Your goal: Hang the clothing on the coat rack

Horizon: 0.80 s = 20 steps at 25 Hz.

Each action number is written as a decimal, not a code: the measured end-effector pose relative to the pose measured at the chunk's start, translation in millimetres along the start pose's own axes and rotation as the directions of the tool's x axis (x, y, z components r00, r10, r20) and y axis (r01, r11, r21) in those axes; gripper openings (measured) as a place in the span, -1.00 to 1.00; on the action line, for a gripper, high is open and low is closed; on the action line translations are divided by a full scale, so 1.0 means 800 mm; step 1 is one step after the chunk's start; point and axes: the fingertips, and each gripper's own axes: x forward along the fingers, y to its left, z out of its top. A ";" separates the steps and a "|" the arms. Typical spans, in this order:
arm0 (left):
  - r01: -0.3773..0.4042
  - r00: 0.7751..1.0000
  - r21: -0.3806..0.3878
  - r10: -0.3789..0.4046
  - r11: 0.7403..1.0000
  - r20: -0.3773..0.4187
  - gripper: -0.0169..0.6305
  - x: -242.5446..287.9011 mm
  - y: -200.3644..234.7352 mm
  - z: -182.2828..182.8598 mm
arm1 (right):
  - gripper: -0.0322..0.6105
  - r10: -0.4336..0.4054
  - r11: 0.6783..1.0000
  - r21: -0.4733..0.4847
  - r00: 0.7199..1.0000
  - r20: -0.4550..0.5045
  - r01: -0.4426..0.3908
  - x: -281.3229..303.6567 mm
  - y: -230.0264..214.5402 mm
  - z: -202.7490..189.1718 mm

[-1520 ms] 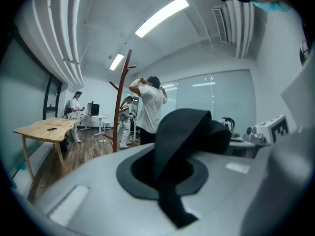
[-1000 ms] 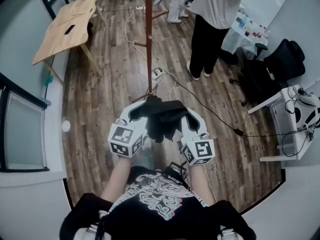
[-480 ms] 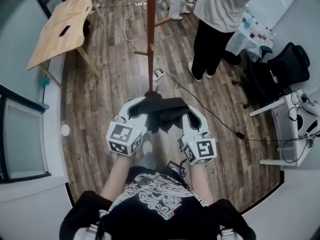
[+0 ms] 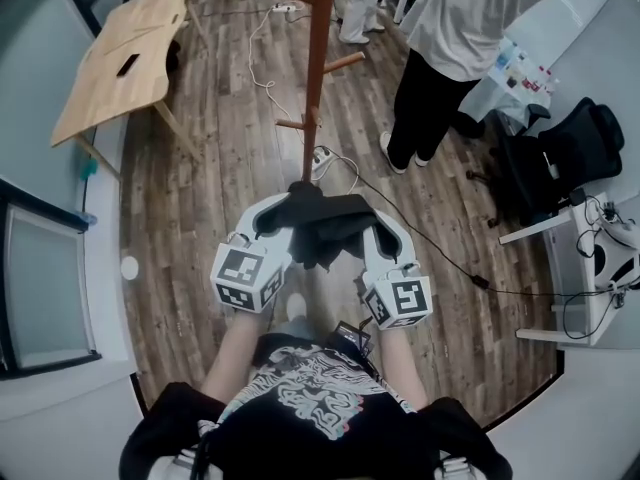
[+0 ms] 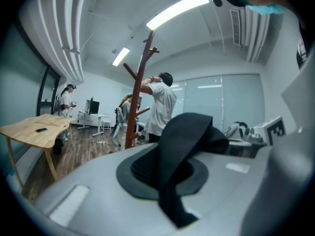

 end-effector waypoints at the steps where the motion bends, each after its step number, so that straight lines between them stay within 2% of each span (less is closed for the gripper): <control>1: 0.000 1.000 0.001 0.000 1.000 0.001 -0.92 0.003 0.007 0.001 | -0.85 0.000 1.000 0.000 1.000 0.002 0.000 0.008 0.000 0.000; 11: 0.034 0.999 0.015 -0.034 0.999 0.009 -0.92 0.024 0.049 0.013 | -0.85 -0.030 1.000 0.006 0.999 0.014 0.030 0.060 -0.001 -0.003; 20: 0.063 0.998 0.018 -0.063 0.998 0.011 -0.92 0.025 0.067 0.021 | -0.85 -0.048 0.999 -0.001 0.999 0.023 0.048 0.075 0.008 0.005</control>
